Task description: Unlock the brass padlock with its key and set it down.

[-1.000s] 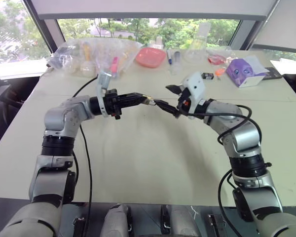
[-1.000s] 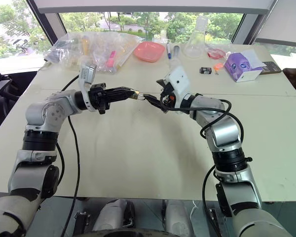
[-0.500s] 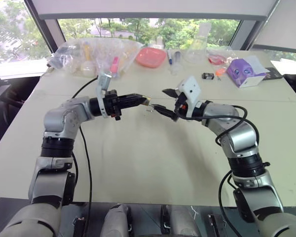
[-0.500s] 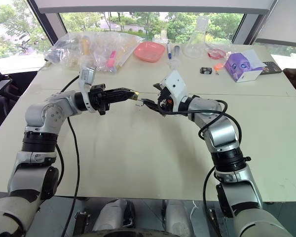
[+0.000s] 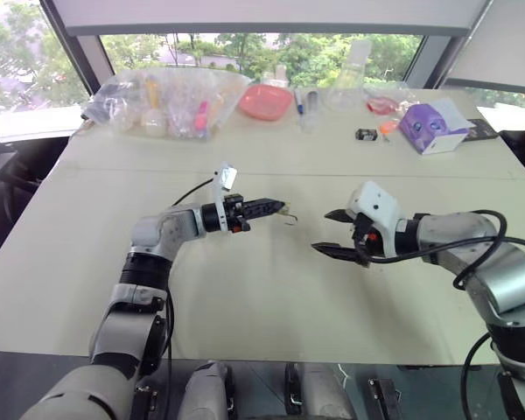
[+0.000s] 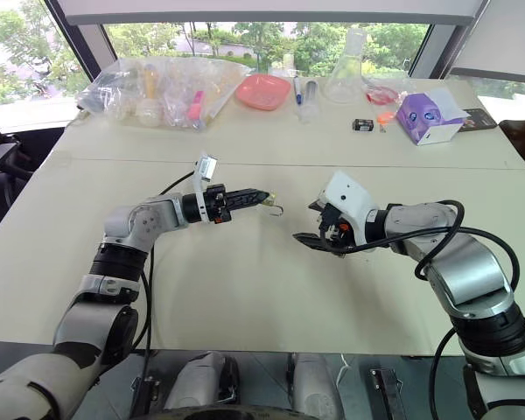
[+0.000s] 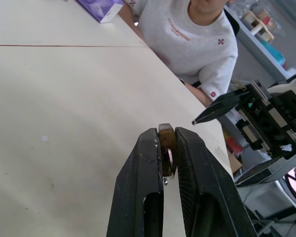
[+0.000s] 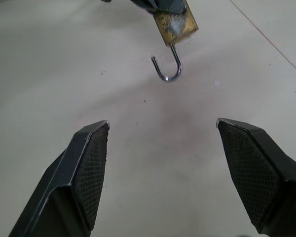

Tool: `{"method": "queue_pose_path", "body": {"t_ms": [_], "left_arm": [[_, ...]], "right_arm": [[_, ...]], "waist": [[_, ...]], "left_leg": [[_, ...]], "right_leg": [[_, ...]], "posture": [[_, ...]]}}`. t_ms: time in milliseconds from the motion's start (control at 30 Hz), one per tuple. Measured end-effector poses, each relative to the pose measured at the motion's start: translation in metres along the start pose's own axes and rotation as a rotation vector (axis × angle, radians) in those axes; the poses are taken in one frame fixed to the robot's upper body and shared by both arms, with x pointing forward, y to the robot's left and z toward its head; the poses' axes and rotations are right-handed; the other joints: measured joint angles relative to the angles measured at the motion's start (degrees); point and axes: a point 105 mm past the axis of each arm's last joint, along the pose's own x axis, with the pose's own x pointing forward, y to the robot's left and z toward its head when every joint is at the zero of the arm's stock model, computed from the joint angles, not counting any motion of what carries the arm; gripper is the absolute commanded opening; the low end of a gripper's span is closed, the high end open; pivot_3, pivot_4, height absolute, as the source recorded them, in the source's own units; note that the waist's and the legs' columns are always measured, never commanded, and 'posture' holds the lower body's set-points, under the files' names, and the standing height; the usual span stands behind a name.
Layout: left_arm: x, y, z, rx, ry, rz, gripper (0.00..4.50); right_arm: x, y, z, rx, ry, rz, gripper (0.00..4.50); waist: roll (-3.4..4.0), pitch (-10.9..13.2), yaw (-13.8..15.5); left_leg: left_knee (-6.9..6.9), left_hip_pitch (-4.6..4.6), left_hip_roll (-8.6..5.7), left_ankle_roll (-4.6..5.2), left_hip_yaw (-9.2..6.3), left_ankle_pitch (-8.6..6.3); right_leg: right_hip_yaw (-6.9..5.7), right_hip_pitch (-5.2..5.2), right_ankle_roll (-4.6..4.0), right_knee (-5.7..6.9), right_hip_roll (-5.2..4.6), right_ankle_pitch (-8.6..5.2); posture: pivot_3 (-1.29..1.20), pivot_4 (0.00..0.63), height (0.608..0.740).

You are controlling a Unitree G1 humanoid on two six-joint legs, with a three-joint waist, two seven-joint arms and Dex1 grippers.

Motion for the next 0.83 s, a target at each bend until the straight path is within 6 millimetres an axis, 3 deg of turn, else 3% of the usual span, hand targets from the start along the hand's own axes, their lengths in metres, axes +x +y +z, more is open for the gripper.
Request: {"method": "queue_pose_path", "body": {"t_ms": [100, 167, 267, 467, 633, 833], "left_arm": [[0.02, 0.018, -0.029, -0.101, 0.064, 0.064, 0.0], [0.027, 0.025, -0.037, -0.12, 0.097, 0.092, 0.0], [0.03, 0.031, -0.034, -0.102, 0.118, 0.124, 1.22], [0.033, 0.027, -0.027, -0.068, 0.111, 0.077, 4.35], [0.02, 0.032, -0.021, 0.111, 0.167, 0.13, 4.43], [-0.047, 0.032, -0.008, 0.291, 0.153, 0.267, 4.43]], "right_arm": [[0.0, 0.002, 0.002, 0.001, 0.03, -0.044, 3.59], [0.001, 0.001, 0.0, 0.004, 0.045, -0.069, 3.59], [0.004, 0.0, -0.003, 0.008, 0.06, -0.091, 3.64], [0.004, -0.002, -0.004, 0.014, 0.061, -0.12, 3.64], [0.004, -0.003, -0.007, 0.02, 0.064, -0.125, 3.64], [0.005, -0.007, -0.016, 0.063, 0.057, -0.152, 3.64]], "waist": [[-0.08, 0.0, 0.5], [-0.13, 0.1, 0.6], [-0.13, 0.1, 0.6], [-0.13, 0.1, 0.2], [-0.12, 0.1, -0.4], [-0.11, 0.1, -0.3]], "left_leg": [[0.04, -0.16, -0.09, 0.1, -0.04, -0.05], [0.05, -0.22, -0.1, 0.15, -0.04, -0.08], [0.05, -0.21, -0.09, 0.16, -0.07, -0.09], [0.08, -0.2, -0.08, 0.18, -0.16, -0.09], [0.03, -0.06, -0.04, 0.26, -0.18, -0.14], [-0.06, -0.06, 0.06, 0.0, -0.21, 0.01]], "right_leg": [[-0.03, 0.01, 0.01, -0.16, -0.08, 0.0], [-0.05, -0.01, 0.01, -0.22, -0.08, 0.01], [-0.08, -0.01, 0.01, -0.2, -0.08, 0.01], [-0.12, 0.02, 0.01, -0.14, -0.08, 0.01], [-0.11, 0.07, 0.01, -0.09, -0.03, 0.01], [-0.1, 0.0, 0.0, -0.04, 0.02, 0.0]], "posture": [[0.0, 0.15, 0.74], [0.0, 0.15, 0.74], [0.0, 0.15, 0.74], [0.0, 0.15, 0.74], [0.0, 0.15, 0.74], [0.0, 0.15, 0.74]]}}
